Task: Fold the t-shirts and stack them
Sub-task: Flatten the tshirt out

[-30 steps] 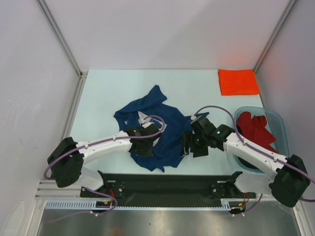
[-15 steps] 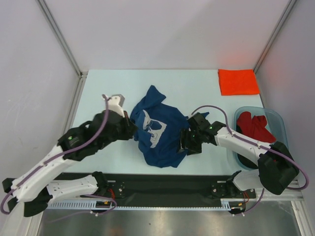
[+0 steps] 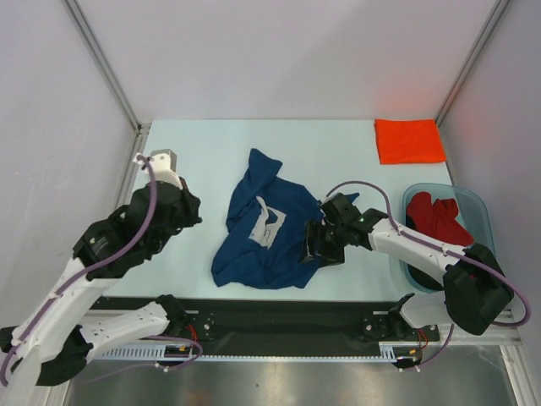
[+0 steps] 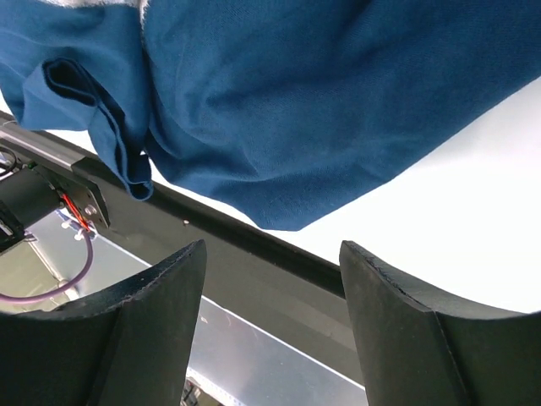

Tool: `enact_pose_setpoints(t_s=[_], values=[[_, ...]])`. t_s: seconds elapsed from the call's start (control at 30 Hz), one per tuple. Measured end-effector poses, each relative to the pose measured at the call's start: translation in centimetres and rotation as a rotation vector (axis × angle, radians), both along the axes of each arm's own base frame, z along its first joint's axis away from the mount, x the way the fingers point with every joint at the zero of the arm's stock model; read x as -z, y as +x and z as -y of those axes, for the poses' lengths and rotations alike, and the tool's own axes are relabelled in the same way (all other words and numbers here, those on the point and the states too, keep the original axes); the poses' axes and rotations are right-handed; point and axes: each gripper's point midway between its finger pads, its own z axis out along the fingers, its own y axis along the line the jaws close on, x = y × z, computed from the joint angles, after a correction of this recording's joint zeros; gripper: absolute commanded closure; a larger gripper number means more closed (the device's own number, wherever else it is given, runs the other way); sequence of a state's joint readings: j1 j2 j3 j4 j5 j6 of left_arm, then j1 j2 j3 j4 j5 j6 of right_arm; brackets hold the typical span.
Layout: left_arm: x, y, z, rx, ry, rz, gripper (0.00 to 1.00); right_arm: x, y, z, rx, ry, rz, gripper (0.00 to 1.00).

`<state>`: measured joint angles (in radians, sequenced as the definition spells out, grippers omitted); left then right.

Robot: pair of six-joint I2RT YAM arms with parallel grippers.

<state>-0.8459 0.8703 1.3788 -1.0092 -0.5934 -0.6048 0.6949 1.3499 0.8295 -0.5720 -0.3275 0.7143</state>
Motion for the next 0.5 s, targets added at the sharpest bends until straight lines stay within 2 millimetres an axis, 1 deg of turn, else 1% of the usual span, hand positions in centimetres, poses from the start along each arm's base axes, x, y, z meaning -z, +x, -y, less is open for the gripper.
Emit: enact_pose_setpoints(t_s=[0.03, 0.07, 0.1, 0.13, 0.2, 0.27, 0.33, 0.4, 0.47, 0.5], values=[[1.4, 0.2, -0.4, -0.017, 0.033, -0.038, 0.85, 0.0, 0.0, 0.0, 0.000, -0.001, 0.001, 0.30], [2.9, 0.2, -0.4, -0.015, 0.062, -0.078, 0.67, -0.1, 0.0, 0.0, 0.000, -0.003, 0.003, 0.30], [4.2, 0.2, -0.1, -0.001, 0.079, -0.113, 0.62, -0.1, 0.0, 0.1, 0.000, -0.005, 0.005, 0.30], [5.9, 0.0, 0.7, 0.032, 0.087, -0.167, 0.57, -0.1, -0.1, 0.2, -0.001, -0.009, 0.005, 0.30], [9.4, -0.6, 2.7, 0.107, 0.097, -0.269, 0.53, -0.3, -0.2, 0.5, 0.000, -0.015, 0.009, 0.30], [13.0, -1.9, 4.9, 0.186, 0.133, -0.367, 0.49, -0.6, -0.3, 0.7, 0.003, -0.014, 0.020, 0.30], [16.5, -3.5, 7.0, 0.254, 0.182, -0.462, 0.49, -0.7, -0.6, 1.0, 0.005, -0.011, 0.029, 0.30], [19.2, -4.6, 7.8, 0.283, 0.222, -0.537, 0.49, -0.7, -1.2, 1.6, 0.010, -0.010, 0.034, 0.30], [21.5, -5.3, 7.8, 0.273, 0.261, -0.595, 0.52, -0.6, -1.8, 2.1, 0.014, -0.011, 0.030, 0.30], [22.3, -5.5, 7.9, 0.269, 0.274, -0.614, 0.55, -0.5, -2.1, 2.3, 0.019, -0.011, 0.027, 0.30]])
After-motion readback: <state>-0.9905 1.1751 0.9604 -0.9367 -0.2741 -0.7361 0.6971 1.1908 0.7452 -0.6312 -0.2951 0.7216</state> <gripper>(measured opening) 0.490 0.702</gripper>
